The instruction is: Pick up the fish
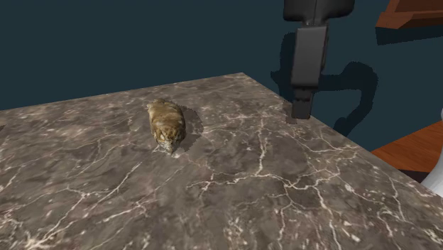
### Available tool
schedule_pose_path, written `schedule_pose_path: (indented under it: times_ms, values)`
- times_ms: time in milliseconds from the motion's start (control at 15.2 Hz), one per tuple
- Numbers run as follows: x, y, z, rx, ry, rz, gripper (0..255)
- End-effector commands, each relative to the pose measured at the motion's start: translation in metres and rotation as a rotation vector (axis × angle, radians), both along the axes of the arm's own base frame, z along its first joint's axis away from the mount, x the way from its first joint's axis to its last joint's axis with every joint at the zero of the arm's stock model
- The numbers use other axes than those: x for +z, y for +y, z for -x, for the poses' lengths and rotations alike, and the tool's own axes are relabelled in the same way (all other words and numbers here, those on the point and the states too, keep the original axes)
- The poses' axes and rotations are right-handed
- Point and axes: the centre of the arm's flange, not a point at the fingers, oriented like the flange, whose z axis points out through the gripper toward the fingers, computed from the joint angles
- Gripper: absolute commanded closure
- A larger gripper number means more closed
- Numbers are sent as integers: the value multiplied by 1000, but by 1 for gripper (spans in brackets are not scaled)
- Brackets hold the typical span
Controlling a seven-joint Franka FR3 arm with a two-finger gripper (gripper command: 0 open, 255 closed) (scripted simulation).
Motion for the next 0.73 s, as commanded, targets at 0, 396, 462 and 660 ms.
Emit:
schedule_pose_path:
  times_ms: [0,396,462,660]
  values:
    - [-3,4,-28,-55,-5,2,0]
    - [-6,5,-101,-212,-17,11,0]
    - [-6,4,-113,-238,-19,12,0]
    - [-7,-1,-149,-316,-26,16,0]
